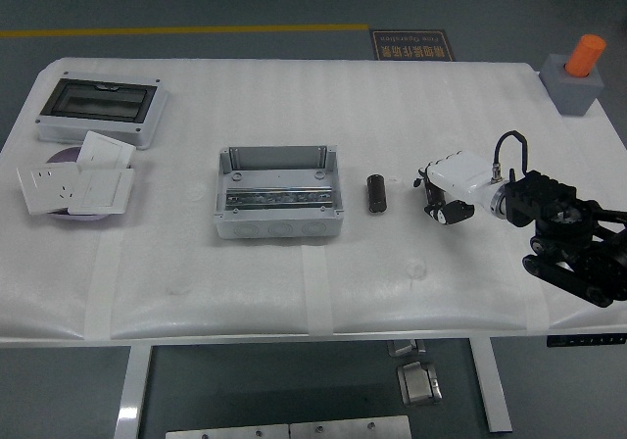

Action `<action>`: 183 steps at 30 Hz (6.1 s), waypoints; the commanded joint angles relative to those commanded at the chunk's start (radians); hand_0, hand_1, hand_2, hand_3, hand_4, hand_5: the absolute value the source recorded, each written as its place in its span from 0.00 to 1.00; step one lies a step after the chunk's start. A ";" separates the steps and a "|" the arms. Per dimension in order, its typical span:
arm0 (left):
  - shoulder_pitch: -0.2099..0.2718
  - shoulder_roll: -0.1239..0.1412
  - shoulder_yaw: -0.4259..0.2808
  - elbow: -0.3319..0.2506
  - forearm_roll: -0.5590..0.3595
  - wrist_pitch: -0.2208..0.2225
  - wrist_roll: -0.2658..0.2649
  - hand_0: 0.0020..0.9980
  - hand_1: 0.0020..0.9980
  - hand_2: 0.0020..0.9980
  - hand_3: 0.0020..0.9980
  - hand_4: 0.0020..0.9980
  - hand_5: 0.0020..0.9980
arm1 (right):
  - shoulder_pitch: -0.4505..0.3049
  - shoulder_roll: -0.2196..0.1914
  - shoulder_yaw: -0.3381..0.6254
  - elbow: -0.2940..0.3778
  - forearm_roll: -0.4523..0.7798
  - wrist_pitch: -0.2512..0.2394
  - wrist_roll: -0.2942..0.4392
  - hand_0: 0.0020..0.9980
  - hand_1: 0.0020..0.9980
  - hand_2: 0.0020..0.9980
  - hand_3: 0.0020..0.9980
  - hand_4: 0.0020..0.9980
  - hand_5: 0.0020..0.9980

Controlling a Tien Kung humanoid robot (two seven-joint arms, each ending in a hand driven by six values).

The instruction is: Pick up the battery,place it into the box

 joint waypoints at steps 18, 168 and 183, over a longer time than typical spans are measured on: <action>0.011 -0.006 -0.033 0.000 0.036 -0.002 0.011 0.63 0.65 0.59 0.63 0.62 0.42 | -0.105 0.062 0.374 0.341 -0.067 -0.003 -0.092 0.68 0.65 0.70 0.71 0.42 0.17; -0.021 -0.002 0.034 0.000 -0.036 0.011 -0.055 0.62 0.64 0.53 0.62 0.58 0.53 | -0.022 0.162 0.002 -0.073 0.201 -0.061 -0.017 0.92 0.76 0.77 0.80 0.59 0.35; -0.024 -0.003 0.028 0.000 -0.024 0.007 -0.053 0.62 0.64 0.53 0.62 0.58 0.54 | -0.018 0.163 0.005 -0.080 0.208 -0.046 -0.004 0.92 0.76 0.78 0.89 0.77 0.39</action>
